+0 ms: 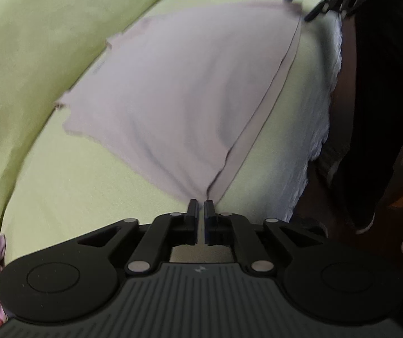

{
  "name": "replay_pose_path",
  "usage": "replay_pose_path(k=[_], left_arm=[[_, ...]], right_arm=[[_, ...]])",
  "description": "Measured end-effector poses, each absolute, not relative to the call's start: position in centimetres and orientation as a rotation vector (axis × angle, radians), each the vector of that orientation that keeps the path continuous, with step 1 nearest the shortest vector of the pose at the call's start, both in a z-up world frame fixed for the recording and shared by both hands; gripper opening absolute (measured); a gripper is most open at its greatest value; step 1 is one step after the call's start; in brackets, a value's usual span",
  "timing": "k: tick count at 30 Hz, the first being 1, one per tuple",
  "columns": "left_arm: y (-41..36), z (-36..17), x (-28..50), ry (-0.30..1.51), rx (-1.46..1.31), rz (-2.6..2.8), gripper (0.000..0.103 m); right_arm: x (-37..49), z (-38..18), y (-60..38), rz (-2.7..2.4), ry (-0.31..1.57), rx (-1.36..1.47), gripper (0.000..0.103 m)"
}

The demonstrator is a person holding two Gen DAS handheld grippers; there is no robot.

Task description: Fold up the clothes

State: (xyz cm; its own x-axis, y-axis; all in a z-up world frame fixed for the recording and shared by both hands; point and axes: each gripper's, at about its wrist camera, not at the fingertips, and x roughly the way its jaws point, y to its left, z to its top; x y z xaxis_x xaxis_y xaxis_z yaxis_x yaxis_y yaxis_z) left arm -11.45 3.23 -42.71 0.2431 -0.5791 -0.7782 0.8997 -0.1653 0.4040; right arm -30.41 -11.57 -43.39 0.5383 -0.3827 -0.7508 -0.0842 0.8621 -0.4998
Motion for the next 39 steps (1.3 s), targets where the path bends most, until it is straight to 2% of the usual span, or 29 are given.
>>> replay_pose_path(k=[11, 13, 14, 19, 20, 21, 22, 30, 39], left_arm=[[-0.1, -45.0, -12.9, 0.305, 1.161, -1.4, 0.012], [-0.2, -45.0, -13.0, 0.297, 1.15, -1.413, 0.017], [-0.3, -45.0, -13.0, 0.294, 1.145, -1.419, 0.024], [-0.7, -45.3, -13.3, 0.274, 1.142, -1.423, 0.025], [-0.8, -45.4, -13.3, 0.267, 1.148, -1.421, 0.021], [-0.9, -45.5, -13.3, 0.271, 1.146, -1.42, 0.004], [-1.0, -45.6, -13.2, 0.283, 1.136, -1.42, 0.0], [-1.0, -43.3, -10.3, 0.478, 0.834, -1.477, 0.0], [-0.3, -42.2, -8.4, 0.55, 0.702, -1.5, 0.0]], right_arm=[[-25.1, -43.1, -7.5, -0.054, 0.918, -0.506, 0.035], [-24.6, -43.2, -7.3, -0.044, 0.918, -0.506, 0.035], [-24.4, -43.2, -7.1, -0.041, 0.918, -0.505, 0.035], [-23.7, -43.5, -6.7, -0.028, 0.925, -0.51, 0.035], [-23.7, -43.6, -6.7, -0.028, 0.927, -0.516, 0.035], [-23.6, -43.7, -6.7, -0.027, 0.929, -0.52, 0.035], [-23.6, -43.9, -6.7, -0.02, 0.935, -0.527, 0.035], [-23.4, -44.4, -6.8, -0.008, 0.937, -0.533, 0.035], [-23.1, -44.5, -6.5, -0.007, 0.911, -0.563, 0.034]])
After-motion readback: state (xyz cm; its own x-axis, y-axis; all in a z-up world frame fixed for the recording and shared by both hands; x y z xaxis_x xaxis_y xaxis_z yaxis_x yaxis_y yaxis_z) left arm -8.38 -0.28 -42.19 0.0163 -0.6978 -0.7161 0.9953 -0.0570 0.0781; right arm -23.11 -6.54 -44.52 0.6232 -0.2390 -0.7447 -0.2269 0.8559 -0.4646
